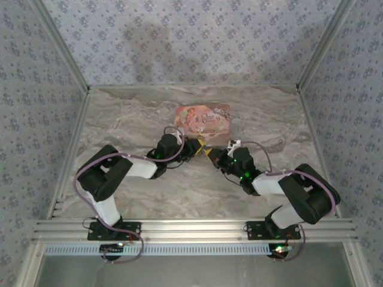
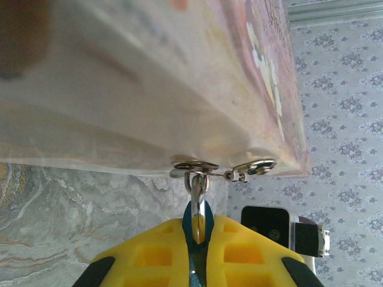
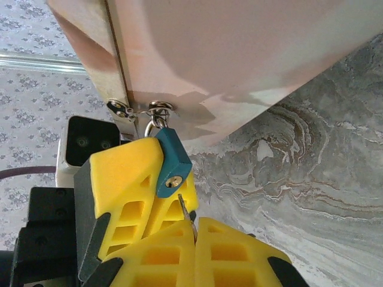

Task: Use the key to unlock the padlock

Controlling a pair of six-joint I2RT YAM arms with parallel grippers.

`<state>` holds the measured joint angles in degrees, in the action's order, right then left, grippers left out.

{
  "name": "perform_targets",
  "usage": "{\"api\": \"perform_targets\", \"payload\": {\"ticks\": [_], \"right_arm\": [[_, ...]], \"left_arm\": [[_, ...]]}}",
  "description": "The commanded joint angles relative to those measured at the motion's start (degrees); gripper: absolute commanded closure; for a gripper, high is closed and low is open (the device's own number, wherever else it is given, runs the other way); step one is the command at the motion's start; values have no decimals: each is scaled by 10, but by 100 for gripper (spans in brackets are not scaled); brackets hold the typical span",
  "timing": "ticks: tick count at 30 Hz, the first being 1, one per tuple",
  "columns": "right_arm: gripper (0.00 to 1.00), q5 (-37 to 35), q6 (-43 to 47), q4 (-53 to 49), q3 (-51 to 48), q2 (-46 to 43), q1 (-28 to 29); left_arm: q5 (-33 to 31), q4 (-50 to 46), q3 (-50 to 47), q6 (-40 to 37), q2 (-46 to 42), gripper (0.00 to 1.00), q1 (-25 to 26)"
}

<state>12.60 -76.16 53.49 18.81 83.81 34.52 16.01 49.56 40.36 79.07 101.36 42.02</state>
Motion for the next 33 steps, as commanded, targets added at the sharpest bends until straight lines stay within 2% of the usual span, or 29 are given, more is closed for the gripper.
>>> {"api": "perform_targets", "payload": {"ticks": [1, 33], "right_arm": [[100, -19, -7, 16, 10, 3, -2], [100, -40, -3, -3, 35, -1, 2]], "left_arm": [[4, 57, 1, 11, -5, 93, 0], [3, 78, 0, 20, 13, 93, 8]]}}
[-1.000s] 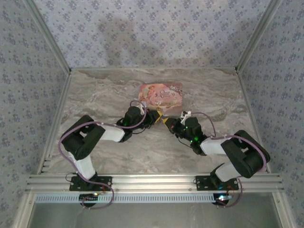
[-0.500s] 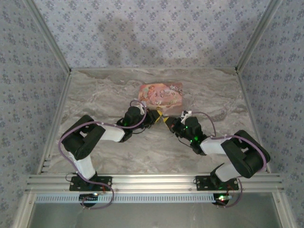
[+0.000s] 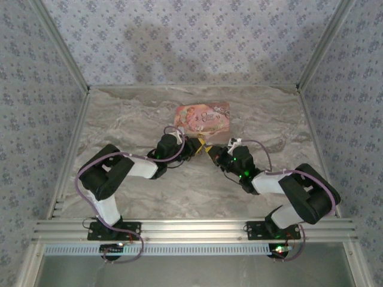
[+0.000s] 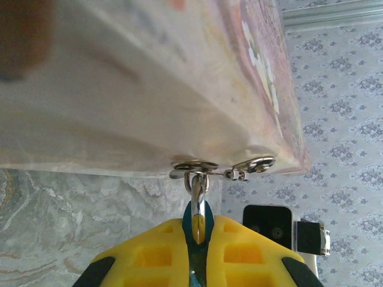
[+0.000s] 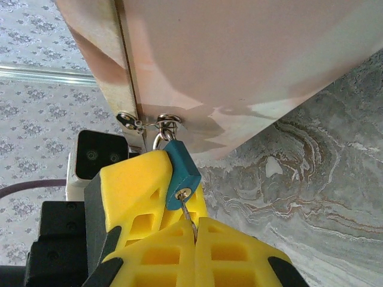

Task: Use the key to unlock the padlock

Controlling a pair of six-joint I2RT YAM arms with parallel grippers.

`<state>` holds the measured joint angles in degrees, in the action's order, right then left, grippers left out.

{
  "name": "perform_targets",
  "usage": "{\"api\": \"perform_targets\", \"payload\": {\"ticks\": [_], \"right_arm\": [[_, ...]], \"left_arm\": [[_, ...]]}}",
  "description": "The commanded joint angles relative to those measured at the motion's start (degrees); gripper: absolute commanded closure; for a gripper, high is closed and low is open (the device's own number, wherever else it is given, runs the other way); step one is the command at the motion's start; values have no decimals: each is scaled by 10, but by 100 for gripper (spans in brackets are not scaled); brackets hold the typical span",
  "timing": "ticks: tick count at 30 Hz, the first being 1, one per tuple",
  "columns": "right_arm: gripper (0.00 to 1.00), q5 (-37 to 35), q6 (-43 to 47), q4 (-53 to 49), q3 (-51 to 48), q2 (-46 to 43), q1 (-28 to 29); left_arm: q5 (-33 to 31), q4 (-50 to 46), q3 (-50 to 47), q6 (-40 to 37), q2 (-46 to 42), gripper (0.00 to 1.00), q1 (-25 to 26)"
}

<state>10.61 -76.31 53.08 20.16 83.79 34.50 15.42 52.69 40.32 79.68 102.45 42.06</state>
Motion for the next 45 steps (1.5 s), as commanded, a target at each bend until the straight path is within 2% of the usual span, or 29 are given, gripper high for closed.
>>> {"api": "perform_targets", "payload": {"ticks": [1, 8, 21, 30, 38, 45], "right_arm": [[100, -22, -2, -1, 22, -1, 3], [100, -51, -35, -20, 20, -4, 10], [100, -63, -118, 36, 22, 10, 22], [100, -54, -202, 146, 23, 79, 28], [100, -56, -211, 181, 24, 104, 29], [100, -29, -194, 201, 33, 143, 10]], "left_arm": [[8, 50, 1, 14, 2, 93, 8], [8, 59, 2, 16, 7, 93, 11], [9, 66, 5, 17, 8, 94, 14], [11, 69, 8, 18, 10, 95, 16], [13, 72, 6, 19, 8, 96, 16], [18, 75, 6, 20, 11, 98, 16]]}}
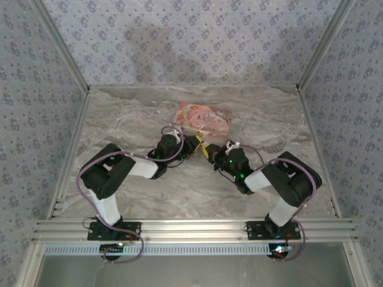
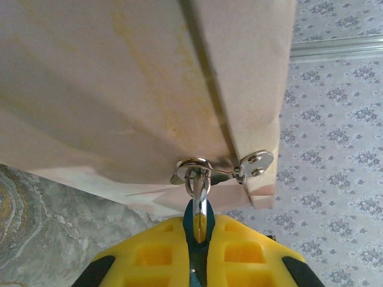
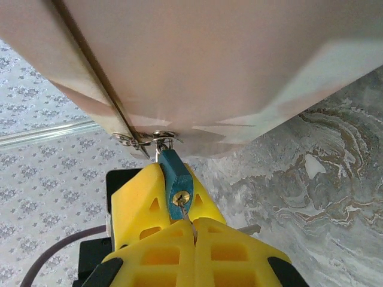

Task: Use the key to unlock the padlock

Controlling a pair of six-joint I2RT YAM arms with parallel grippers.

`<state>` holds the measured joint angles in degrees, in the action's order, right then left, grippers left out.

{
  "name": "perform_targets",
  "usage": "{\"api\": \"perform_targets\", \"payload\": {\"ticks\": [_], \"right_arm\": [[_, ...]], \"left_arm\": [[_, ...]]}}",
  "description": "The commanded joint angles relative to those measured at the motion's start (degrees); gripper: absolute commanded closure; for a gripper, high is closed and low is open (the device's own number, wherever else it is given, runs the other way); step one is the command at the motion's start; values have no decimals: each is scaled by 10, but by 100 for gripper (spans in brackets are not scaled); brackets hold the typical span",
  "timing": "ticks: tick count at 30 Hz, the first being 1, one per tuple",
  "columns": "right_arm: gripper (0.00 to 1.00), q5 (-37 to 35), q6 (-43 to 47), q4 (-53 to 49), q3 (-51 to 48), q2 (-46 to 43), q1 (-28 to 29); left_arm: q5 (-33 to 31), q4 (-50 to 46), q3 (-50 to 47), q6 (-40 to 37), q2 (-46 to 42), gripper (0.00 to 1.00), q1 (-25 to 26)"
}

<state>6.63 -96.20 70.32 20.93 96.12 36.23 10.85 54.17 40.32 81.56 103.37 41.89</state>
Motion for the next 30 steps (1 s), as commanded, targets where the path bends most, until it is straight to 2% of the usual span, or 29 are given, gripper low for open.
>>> {"api": "perform_targets", "payload": {"ticks": [1, 6, 12, 15, 18, 21, 25, 30], "right_arm": [[100, 16, 9, 24, 29, 22, -11], [100, 63, 43, -12, 73, 23, -22], [100, 88, -13, 61, 88, 60, -44], [100, 103, -3, 41, 98, 63, -39], [100, 117, -15, 65, 108, 86, -35], [100, 126, 6, 26, 113, 78, -36], [97, 137, 35, -12, 109, 61, -42], [85, 155, 62, -55, 80, 39, -51]], "left_arm": [[65, 61, 5, 1, 2, 100, 17], [89, 55, 11, 0, 0, 100, 21], [97, 57, 4, -1, -6, 100, 27], [102, 67, 6, 5, -6, 100, 27], [108, 55, 13, -1, -9, 100, 27], [112, 51, 14, -2, -11, 100, 28], [109, 52, 5, -3, -17, 100, 28], [94, 38, -14, -15, -23, 100, 19]]}}
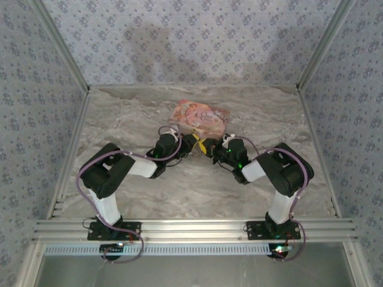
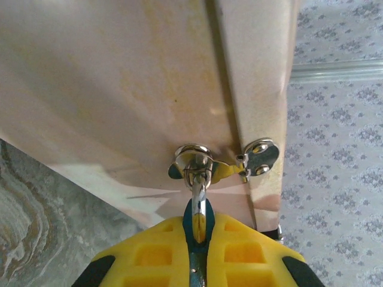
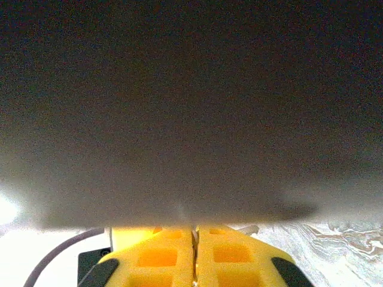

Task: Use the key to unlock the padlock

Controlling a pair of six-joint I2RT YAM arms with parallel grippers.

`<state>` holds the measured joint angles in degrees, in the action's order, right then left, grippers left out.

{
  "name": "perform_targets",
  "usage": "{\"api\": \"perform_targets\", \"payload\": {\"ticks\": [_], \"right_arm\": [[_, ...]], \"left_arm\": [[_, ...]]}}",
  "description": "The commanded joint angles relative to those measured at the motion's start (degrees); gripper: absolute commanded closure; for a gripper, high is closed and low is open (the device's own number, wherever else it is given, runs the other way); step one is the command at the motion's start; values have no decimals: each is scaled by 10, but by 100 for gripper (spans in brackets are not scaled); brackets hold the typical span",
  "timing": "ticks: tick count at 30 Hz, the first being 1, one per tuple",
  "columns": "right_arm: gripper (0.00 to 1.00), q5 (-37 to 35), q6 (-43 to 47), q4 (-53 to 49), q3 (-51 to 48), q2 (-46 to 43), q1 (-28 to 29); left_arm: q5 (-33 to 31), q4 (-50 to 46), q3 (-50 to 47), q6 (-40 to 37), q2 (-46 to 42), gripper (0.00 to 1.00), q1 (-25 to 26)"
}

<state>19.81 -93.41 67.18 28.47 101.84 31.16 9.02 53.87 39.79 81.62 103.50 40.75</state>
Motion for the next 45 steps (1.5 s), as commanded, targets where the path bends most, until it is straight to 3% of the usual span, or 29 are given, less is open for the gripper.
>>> {"api": "perform_targets", "payload": {"ticks": [1, 5, 16, 22, 28, 37, 45], "right_arm": [[82, 27, 38, -32, -3, -22, -2], [69, 31, 56, -39, -47, -40, -6], [62, 18, 113, -139, -114, -167, -2], [66, 3, 122, -189, -118, -219, 3], [68, -1, 123, -189, -111, -206, 10], [85, -8, 122, -172, -90, -185, 18], [89, -21, 126, -188, -74, -182, 15]], "left_arm": [[109, 41, -11, -16, -23, 100, 29], [103, 47, -16, -16, -15, 100, 23], [103, 50, -15, -12, -11, 100, 23], [101, 53, -15, -10, -12, 100, 24], [102, 56, -14, -8, -13, 100, 24], [102, 62, -15, -3, -11, 100, 30], [101, 66, -14, 1, -10, 100, 36]]}}
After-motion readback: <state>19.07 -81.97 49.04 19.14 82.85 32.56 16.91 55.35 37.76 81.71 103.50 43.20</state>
